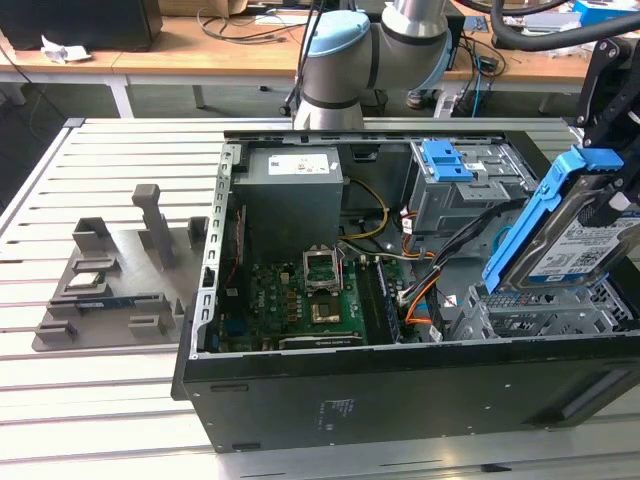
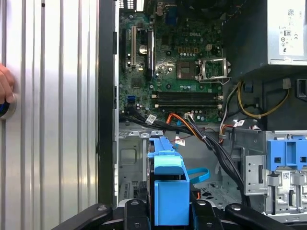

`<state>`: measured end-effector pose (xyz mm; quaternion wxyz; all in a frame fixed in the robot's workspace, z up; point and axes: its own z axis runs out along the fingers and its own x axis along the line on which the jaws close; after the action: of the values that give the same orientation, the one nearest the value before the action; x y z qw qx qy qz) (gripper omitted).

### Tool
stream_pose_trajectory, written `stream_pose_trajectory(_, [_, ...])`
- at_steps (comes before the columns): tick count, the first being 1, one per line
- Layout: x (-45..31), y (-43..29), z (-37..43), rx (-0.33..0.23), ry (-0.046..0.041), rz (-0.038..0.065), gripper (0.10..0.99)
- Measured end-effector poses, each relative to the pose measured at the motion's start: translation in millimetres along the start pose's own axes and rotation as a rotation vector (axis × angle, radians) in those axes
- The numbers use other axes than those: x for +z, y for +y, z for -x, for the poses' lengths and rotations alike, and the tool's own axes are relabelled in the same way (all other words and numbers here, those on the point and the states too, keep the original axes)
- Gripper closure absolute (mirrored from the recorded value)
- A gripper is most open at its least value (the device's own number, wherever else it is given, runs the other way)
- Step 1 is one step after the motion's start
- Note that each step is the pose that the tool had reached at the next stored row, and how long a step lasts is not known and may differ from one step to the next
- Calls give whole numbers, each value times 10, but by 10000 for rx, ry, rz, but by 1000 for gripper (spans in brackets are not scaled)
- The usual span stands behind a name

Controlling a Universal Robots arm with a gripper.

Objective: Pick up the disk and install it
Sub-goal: 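Insert the disk into the insertion slot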

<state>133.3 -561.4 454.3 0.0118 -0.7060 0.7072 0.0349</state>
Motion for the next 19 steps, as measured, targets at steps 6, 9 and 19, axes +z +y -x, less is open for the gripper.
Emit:
stream_pose_trajectory(6, [37, -2, 114, 25, 400, -1, 722])
stream_pose_trajectory(9, [53, -10, 123, 64, 399, -1, 722])
stream_pose_trajectory(19, [141, -16, 118, 218, 399, -7, 722])
